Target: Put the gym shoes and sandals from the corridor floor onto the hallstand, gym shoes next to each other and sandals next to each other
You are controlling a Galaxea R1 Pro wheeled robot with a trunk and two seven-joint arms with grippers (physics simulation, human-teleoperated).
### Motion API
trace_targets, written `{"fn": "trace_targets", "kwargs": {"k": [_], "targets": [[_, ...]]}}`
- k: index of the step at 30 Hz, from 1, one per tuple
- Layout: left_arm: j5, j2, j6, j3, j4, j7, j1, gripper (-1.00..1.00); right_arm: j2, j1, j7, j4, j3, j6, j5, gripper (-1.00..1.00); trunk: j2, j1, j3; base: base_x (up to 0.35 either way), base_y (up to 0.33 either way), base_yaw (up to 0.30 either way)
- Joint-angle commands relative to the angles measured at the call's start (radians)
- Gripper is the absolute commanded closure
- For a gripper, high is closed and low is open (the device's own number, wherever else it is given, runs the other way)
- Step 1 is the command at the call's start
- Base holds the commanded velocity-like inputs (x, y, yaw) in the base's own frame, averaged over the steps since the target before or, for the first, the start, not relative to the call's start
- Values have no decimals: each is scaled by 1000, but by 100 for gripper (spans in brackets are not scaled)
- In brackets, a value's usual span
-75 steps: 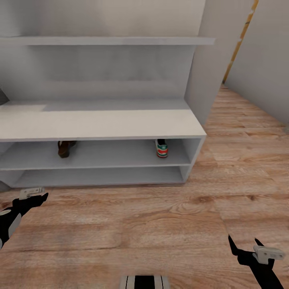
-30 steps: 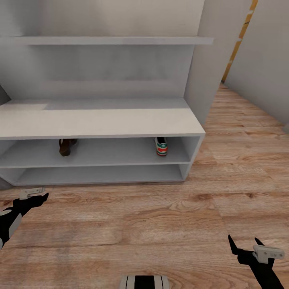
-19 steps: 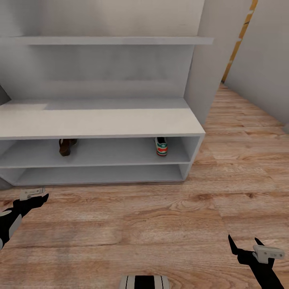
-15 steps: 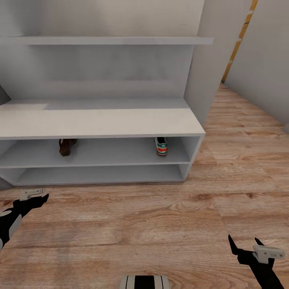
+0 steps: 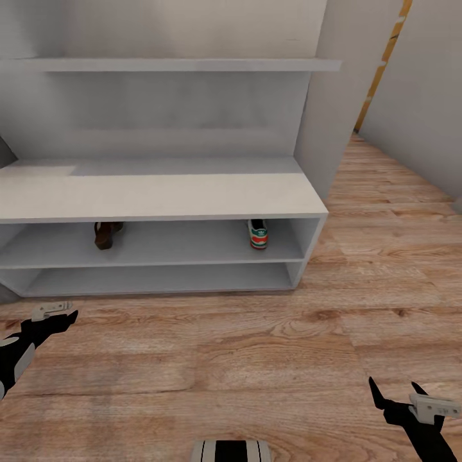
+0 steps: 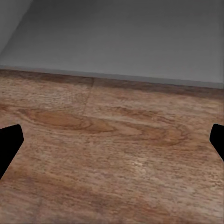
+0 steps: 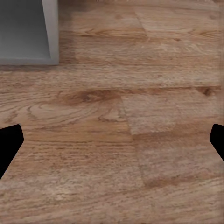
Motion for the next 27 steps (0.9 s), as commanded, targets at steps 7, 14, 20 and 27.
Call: {"fn": "trace_targets", "kwargs": {"k": [7, 14, 20, 27], "targets": [[0, 0, 0, 0, 0, 0, 0, -100, 1, 0, 0, 1, -5, -1, 1, -100, 0, 0, 0, 0, 0, 0], [1, 0, 0, -1, 1, -6, 0, -100, 2, -1, 0, 2, -6, -1, 1, -100, 0, 0, 0, 0, 0, 0], [2, -1, -1, -1, 2, -40, 1, -100, 2, -2, -2, 2, -8, 0, 1, -100, 0, 0, 0, 0, 0, 0], [2, -7, -18, -1, 2, -120, 21, -100, 2, -2, -3, 1, -9, 0, 1, -100, 0, 0, 0, 0, 0, 0]]}}
